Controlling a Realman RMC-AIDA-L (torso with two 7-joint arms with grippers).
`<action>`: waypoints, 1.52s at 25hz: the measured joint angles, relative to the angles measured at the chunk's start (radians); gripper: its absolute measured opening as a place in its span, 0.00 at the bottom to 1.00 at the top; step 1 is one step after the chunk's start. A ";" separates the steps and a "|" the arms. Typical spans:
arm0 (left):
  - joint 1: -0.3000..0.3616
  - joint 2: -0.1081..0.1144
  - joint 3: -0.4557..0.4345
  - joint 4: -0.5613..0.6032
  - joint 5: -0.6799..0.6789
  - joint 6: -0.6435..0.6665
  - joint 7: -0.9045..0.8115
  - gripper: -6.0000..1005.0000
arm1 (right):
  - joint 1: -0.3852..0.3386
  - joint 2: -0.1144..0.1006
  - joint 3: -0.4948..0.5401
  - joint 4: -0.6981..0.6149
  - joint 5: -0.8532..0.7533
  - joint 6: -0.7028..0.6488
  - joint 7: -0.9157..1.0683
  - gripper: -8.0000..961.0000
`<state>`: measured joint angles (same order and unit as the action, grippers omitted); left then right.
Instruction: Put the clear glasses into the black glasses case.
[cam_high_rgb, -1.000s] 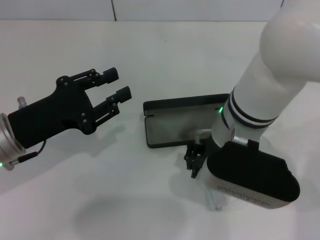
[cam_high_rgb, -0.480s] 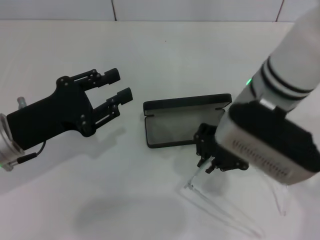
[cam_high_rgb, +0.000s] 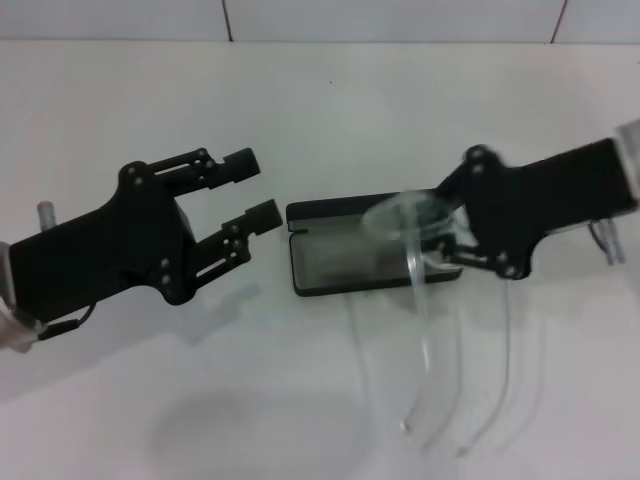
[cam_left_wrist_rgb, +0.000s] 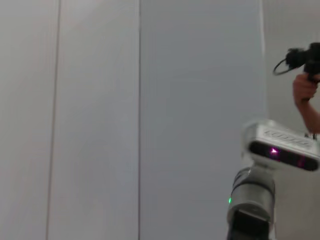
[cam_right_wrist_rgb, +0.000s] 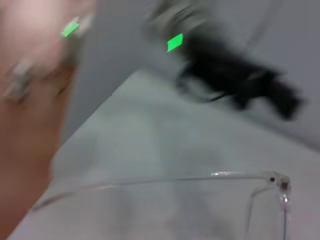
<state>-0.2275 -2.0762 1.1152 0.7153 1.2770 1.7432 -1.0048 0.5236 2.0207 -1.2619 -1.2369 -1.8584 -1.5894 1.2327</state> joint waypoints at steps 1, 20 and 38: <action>-0.010 -0.004 0.001 -0.008 -0.001 0.010 0.010 0.50 | -0.022 0.000 0.029 0.025 0.048 0.001 0.002 0.12; -0.305 -0.014 0.024 -0.287 -0.013 0.046 0.050 0.50 | 0.068 -0.027 0.105 0.569 0.223 0.007 0.256 0.12; -0.313 -0.020 0.151 -0.347 -0.012 0.018 0.128 0.50 | 0.160 -0.005 0.106 0.757 0.252 0.001 0.345 0.12</action>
<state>-0.5400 -2.0967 1.2666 0.3681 1.2646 1.7616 -0.8763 0.6838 2.0155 -1.1555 -0.4795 -1.6064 -1.5888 1.5781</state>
